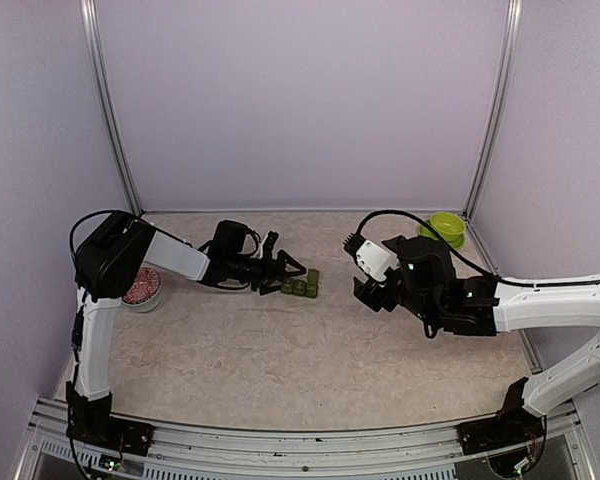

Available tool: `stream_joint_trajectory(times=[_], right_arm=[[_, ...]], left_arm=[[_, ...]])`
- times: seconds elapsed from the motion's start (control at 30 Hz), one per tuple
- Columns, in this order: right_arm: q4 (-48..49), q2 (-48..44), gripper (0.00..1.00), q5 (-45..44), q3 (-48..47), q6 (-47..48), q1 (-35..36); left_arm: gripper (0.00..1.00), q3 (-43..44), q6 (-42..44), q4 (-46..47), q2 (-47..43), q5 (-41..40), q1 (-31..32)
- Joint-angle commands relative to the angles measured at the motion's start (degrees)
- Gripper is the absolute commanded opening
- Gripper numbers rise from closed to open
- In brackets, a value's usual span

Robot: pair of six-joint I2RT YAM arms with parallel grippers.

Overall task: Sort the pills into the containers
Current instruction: Place the pill container at the center of the board.

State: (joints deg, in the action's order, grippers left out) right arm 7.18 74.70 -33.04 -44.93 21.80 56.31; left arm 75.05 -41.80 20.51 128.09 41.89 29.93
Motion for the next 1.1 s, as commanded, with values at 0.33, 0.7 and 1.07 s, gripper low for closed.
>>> stream_joint_trajectory(times=[0.33, 0.7, 1.07], right_arm=[[0.8, 0.7, 0.92, -1.8, -0.4, -2.7, -1.1], [-1.0, 0.8, 0.95, -3.3, -0.7, -5.7, -2.9], [-1.2, 0.0, 0.95, -3.2, -0.2, -7.2, -4.3]], left_arm=[[0.99, -2.4, 3.6, -6.9, -4.8, -8.7, 0.6], [0.99, -3.0, 3.6, -7.7, -7.5, -10.4, 1.7], [0.99, -6.8, 1.9, -5.0, -9.2, -9.3, 4.2]])
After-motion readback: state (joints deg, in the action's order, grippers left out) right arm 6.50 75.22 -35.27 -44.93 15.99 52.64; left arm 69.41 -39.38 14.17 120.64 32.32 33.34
